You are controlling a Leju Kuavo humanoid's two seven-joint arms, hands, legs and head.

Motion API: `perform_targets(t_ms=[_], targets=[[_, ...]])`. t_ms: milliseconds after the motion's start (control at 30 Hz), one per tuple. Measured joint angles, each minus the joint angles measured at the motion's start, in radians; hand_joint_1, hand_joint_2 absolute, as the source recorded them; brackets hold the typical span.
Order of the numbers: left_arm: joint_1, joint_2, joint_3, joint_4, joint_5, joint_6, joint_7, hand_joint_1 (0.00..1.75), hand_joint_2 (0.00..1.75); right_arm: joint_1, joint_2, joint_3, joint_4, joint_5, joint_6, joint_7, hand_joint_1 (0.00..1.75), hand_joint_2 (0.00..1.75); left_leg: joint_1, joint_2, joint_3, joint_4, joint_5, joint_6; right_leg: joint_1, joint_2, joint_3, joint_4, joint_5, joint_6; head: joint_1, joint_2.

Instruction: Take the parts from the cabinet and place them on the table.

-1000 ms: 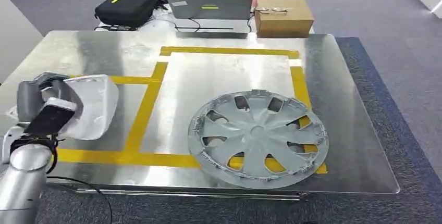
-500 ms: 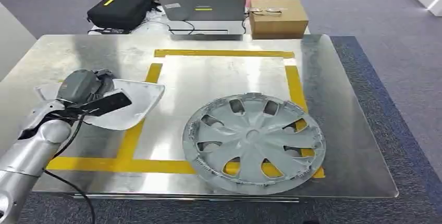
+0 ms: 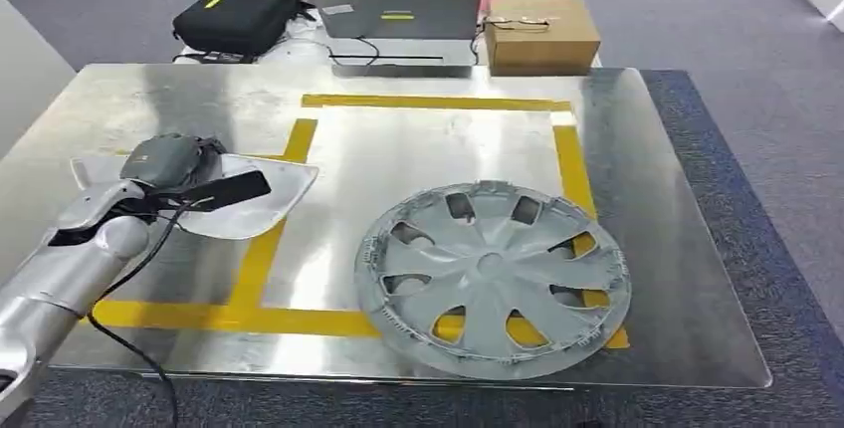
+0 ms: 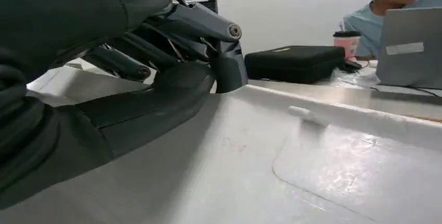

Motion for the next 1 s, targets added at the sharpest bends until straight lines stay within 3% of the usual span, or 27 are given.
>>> perform_targets(t_ms=[67, 133, 233, 267, 300, 333, 400, 467, 567, 600, 633, 733, 767, 800, 833, 900, 933, 967, 1000], targets=[[-0.003, 0.000, -0.004, 0.008, 0.000, 0.001, 0.000, 1.75, 1.75, 0.001, 0.000, 0.000, 0.000, 0.000, 0.000, 0.000, 0.00, 0.00, 0.001, 0.001, 0.006, -0.003, -0.004, -0.010, -0.002, 0.002, 0.004, -0.004, 0.000, -0.012, 0.001, 0.000], [-0.008, 0.002, -0.006, 0.013, 0.000, 0.002, 0.000, 1.75, 1.75, 0.000, 0.000, 0.000, 0.000, 0.000, 0.000, 0.000, 0.00, 0.00, 0.004, 0.002, -0.010, 0.041, -0.038, -0.021, -0.007, 0.001, 0.011, -0.008, 0.000, -0.023, -0.003, 0.000], [-0.010, 0.003, -0.010, 0.028, 0.000, 0.001, 0.000, 1.75, 1.75, 0.000, 0.000, 0.000, 0.000, 0.000, 0.000, 0.000, 0.00, 0.00, 0.007, 0.002, -0.121, 0.276, -0.141, -0.031, -0.006, 0.001, 0.016, -0.008, -0.006, -0.031, -0.003, 0.000], [-0.008, 0.003, -0.013, 0.033, 0.000, 0.001, 0.000, 1.75, 1.75, 0.001, 0.000, 0.000, 0.000, 0.000, 0.000, 0.000, 0.00, 0.00, 0.008, 0.002, -0.143, 0.313, -0.142, -0.032, -0.006, 0.001, 0.018, -0.008, -0.006, -0.031, -0.003, 0.000], [-0.008, 0.003, -0.016, 0.038, 0.000, 0.002, 0.001, 1.75, 1.75, 0.001, 0.000, 0.000, 0.000, 0.000, 0.000, 0.000, 0.00, 0.00, 0.008, 0.002, -0.141, 0.298, -0.118, -0.031, -0.006, 0.001, 0.020, -0.008, -0.007, -0.031, -0.003, 0.000], [-0.010, 0.003, -0.018, 0.042, -0.002, 0.006, 0.007, 1.75, 1.75, 0.000, 0.000, 0.001, 0.000, 0.000, 0.000, 0.000, 0.00, 0.00, 0.008, 0.002, -0.122, 0.247, -0.076, -0.029, -0.006, 0.002, 0.022, -0.007, -0.009, -0.030, -0.003, 0.000], [-0.019, 0.003, -0.018, 0.060, -0.013, 0.029, 0.026, 1.75, 1.75, 0.000, 0.000, 0.002, 0.001, 0.000, 0.000, 0.000, 0.00, 0.00, 0.008, 0.003, -0.044, 0.065, 0.027, -0.022, -0.006, 0.004, 0.030, -0.007, -0.014, -0.025, -0.003, 0.000], [-0.035, 0.002, -0.018, 0.096, -0.031, 0.053, 0.050, 1.75, 1.75, -0.001, 0.000, 0.005, 0.002, 0.000, -0.002, 0.002, 0.00, 0.00, 0.002, 0.002, -0.018, 0.003, 0.021, -0.015, 0.000, 0.006, 0.025, -0.003, -0.015, -0.015, -0.003, 0.000], [-0.042, 0.003, -0.009, 0.135, -0.046, 0.079, 0.072, 1.75, 1.75, 0.000, 0.000, 0.007, 0.002, -0.001, -0.003, 0.003, 0.00, 0.00, -0.002, 0.001, -0.024, 0.006, 0.018, -0.005, -0.003, 0.005, 0.023, -0.011, -0.010, -0.001, -0.003, 0.000], [-0.044, 0.003, -0.003, 0.152, -0.053, 0.088, 0.078, 1.75, 1.75, 0.000, 0.000, 0.008, 0.002, -0.002, -0.005, 0.003, 0.00, 0.00, 0.008, 0.003, -0.016, -0.009, 0.025, 0.005, -0.002, 0.004, 0.015, -0.005, -0.019, 0.007, -0.003, 0.000], [-0.052, 0.003, 0.000, 0.165, -0.055, 0.093, 0.080, 1.75, 1.75, 0.000, 0.000, 0.008, 0.002, -0.002, -0.006, 0.003, 0.00, 0.00, 0.008, 0.003, -0.015, -0.010, 0.027, 0.008, -0.002, 0.002, 0.003, 0.018, -0.037, 0.011, 0.000, 0.000], [-0.061, 0.003, 0.015, 0.212, -0.063, 0.110, 0.098, 1.75, 1.75, -0.001, 0.000, 0.009, 0.002, -0.002, -0.008, 0.004, 0.00, 0.00, 0.008, 0.004, -0.016, -0.009, 0.025, 0.019, -0.004, 0.002, -0.101, 0.237, -0.136, 0.016, 0.004, 0.000], [-0.060, 0.003, 0.022, 0.226, -0.064, 0.111, 0.107, 1.75, 1.75, 0.001, 0.000, 0.010, 0.003, -0.002, -0.009, 0.006, 0.00, 0.00, 0.007, 0.005, -0.016, -0.008, 0.025, 0.020, -0.003, 0.001, -0.130, 0.290, -0.148, 0.018, 0.006, 0.000], [-0.057, 0.003, 0.028, 0.240, -0.066, 0.113, 0.118, 1.75, 1.75, 0.002, 0.000, 0.010, 0.005, -0.003, -0.009, 0.007, 0.00, 0.00, 0.007, 0.004, -0.015, -0.008, 0.024, 0.020, -0.004, 0.001, -0.134, 0.294, -0.135, 0.019, 0.005, 0.000], [-0.055, 0.003, 0.035, 0.253, -0.071, 0.113, 0.128, 1.75, 1.75, 0.002, 0.000, 0.010, 0.005, -0.003, -0.010, 0.011, 0.00, 0.00, 0.008, 0.004, -0.015, -0.008, 0.024, 0.019, -0.004, 0.001, -0.118, 0.255, -0.102, 0.019, 0.006, 0.000], [-0.054, 0.005, 0.053, 0.279, -0.081, 0.109, 0.160, 1.75, 1.75, 0.001, 0.000, 0.010, 0.005, -0.005, -0.011, 0.018, 0.00, 0.00, 0.009, 0.002, -0.012, -0.005, 0.020, 0.014, -0.004, 0.000, -0.035, 0.084, -0.012, 0.014, 0.006, 0.000], [-0.053, 0.007, 0.060, 0.290, -0.085, 0.106, 0.176, 1.75, 1.75, -0.001, 0.000, 0.010, 0.005, -0.007, -0.012, 0.017, 0.00, 0.00, 0.008, 0.002, -0.013, -0.002, 0.017, 0.008, -0.004, 0.000, -0.004, 0.018, -0.005, 0.010, 0.006, 0.000], [-0.053, 0.012, 0.070, 0.303, -0.089, 0.107, 0.189, 1.75, 1.75, -0.002, 0.000, 0.010, 0.005, -0.008, -0.012, 0.016, 0.00, 0.00, 0.000, 0.001, -0.019, 0.005, 0.013, 0.003, -0.003, 0.000, 0.020, -0.004, -0.015, 0.007, 0.007, 0.000], [-0.050, 0.016, 0.079, 0.319, -0.095, 0.109, 0.202, 1.75, 1.75, -0.003, 0.000, 0.010, 0.005, -0.011, -0.014, 0.017, 0.00, 0.00, 0.001, 0.001, -0.021, 0.002, 0.017, -0.003, -0.003, 0.003, 0.015, 0.001, -0.015, 0.002, 0.004, 0.000]])
